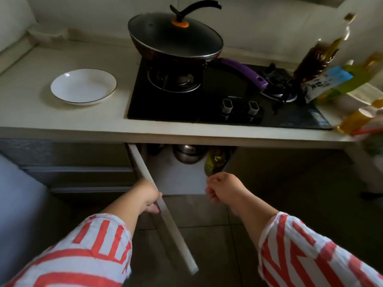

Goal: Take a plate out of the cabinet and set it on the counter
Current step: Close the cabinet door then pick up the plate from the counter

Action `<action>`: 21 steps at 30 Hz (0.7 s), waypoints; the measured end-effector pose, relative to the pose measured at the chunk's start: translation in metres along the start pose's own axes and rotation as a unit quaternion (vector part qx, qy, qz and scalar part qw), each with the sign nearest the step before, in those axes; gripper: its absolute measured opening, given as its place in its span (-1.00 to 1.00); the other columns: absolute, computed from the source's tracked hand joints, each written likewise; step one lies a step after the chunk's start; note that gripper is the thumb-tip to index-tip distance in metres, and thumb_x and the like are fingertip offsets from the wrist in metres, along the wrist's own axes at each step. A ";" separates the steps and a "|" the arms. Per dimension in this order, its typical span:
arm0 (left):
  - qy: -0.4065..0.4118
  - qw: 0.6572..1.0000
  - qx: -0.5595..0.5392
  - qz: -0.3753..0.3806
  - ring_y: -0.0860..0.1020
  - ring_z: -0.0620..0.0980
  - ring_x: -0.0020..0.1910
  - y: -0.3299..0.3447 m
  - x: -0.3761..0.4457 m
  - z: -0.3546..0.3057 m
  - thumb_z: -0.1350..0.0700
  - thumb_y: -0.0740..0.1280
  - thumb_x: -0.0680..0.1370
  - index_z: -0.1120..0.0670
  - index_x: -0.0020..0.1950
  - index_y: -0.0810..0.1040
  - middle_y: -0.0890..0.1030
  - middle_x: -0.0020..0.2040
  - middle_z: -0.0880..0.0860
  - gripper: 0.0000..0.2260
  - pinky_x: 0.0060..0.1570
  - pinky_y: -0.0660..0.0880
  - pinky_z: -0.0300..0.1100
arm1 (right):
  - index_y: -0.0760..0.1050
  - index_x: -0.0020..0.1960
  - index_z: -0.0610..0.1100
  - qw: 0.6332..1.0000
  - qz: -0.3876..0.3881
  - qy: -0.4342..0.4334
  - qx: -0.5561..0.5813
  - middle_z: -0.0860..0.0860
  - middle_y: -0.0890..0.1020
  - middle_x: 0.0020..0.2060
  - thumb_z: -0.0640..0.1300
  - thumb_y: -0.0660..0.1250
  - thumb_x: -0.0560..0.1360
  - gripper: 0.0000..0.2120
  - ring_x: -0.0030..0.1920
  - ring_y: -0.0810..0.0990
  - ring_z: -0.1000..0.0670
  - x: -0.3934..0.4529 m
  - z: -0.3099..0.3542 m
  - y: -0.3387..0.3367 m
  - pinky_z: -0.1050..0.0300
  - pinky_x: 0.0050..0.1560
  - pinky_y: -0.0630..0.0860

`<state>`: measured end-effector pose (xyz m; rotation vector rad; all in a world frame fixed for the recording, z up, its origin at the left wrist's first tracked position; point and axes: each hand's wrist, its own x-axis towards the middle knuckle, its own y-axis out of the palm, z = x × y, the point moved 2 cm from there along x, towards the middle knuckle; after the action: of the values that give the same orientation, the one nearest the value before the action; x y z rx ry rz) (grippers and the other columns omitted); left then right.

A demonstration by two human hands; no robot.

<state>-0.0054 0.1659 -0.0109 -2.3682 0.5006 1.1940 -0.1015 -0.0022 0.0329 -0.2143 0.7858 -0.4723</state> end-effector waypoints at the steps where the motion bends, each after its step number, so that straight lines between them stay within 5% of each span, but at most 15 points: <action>1: -0.001 0.999 -0.039 0.013 0.58 0.28 0.19 0.012 0.001 -0.004 0.31 0.23 0.57 0.36 0.31 0.36 0.51 -0.07 0.23 -0.68 -0.10 0.58 0.00 | 0.50 0.05 -0.19 1.000 0.009 0.003 -0.006 -0.10 0.54 -0.27 -0.22 0.16 0.60 -0.86 -0.38 0.49 0.03 0.001 -0.004 -0.003 0.28 -0.44 0.47; 4: -0.010 0.992 -0.126 0.017 0.60 0.21 0.15 0.045 0.009 -0.019 0.28 0.24 0.57 0.30 0.32 0.38 0.50 0.02 0.20 -0.68 -0.21 0.61 -0.11 | 0.51 -0.13 -0.17 0.995 0.024 -0.011 -0.094 -0.11 0.59 -0.30 -0.20 0.19 0.58 -0.83 -0.39 0.55 -0.01 0.009 -0.016 -0.012 0.18 -0.31 0.56; 6: -0.006 0.983 -0.181 0.019 0.64 0.15 0.02 0.064 0.020 -0.031 0.26 0.27 0.55 0.26 0.31 0.40 0.53 0.00 0.19 -0.67 -0.08 0.63 -0.12 | 0.52 -0.11 -0.17 0.989 0.036 -0.007 -0.145 -0.10 0.60 -0.28 -0.21 0.20 0.56 -0.86 -0.39 0.56 0.01 0.018 -0.024 -0.018 0.15 -0.29 0.58; 11: 0.013 0.947 -0.318 0.040 0.54 0.16 0.12 0.091 0.033 -0.072 0.30 0.28 0.52 0.19 0.16 0.43 0.48 0.09 0.25 -0.78 0.13 0.58 0.02 | 0.54 0.18 -0.17 0.951 -0.006 -0.046 -0.306 -0.15 0.64 0.08 -0.12 0.13 0.57 -0.70 0.01 0.61 -0.13 0.055 -0.027 -0.049 0.08 -0.04 0.52; 14: 0.029 0.945 -0.320 0.052 0.49 0.13 0.05 0.097 0.035 -0.087 0.31 0.25 0.53 0.16 0.06 0.43 0.46 -0.02 0.20 -0.86 0.22 0.52 0.06 | 0.55 0.15 -0.16 0.943 -0.008 -0.061 -0.326 -0.14 0.62 0.12 -0.16 0.16 0.54 -0.73 0.14 0.58 -0.16 0.082 -0.020 -0.062 0.07 0.08 0.48; 17: 0.043 0.944 -0.324 0.048 0.52 0.18 0.17 0.101 0.042 -0.096 0.31 0.23 0.53 0.18 0.17 0.41 0.47 0.11 0.23 -0.77 0.28 0.47 0.05 | 0.52 0.19 -0.20 0.922 -0.014 -0.082 -0.377 -0.15 0.60 0.00 -0.18 0.15 0.56 -0.72 0.00 0.58 -0.15 0.110 -0.009 -0.068 0.10 -0.12 0.53; 21: 0.067 0.950 -0.301 0.041 0.47 0.22 0.32 0.105 0.049 -0.103 0.30 0.19 0.55 0.19 0.40 0.32 0.41 0.39 0.25 -0.60 0.29 0.43 0.06 | 0.48 0.22 -0.19 0.912 -0.048 -0.092 -0.397 -0.10 0.53 -0.15 -0.18 0.13 0.59 -0.74 -0.21 0.53 -0.05 0.138 0.002 -0.076 0.22 -0.40 0.35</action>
<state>0.0380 0.0173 -0.0193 -2.9823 0.3021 1.3791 -0.0407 -0.1355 -0.0249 -1.0473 0.7487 -0.1941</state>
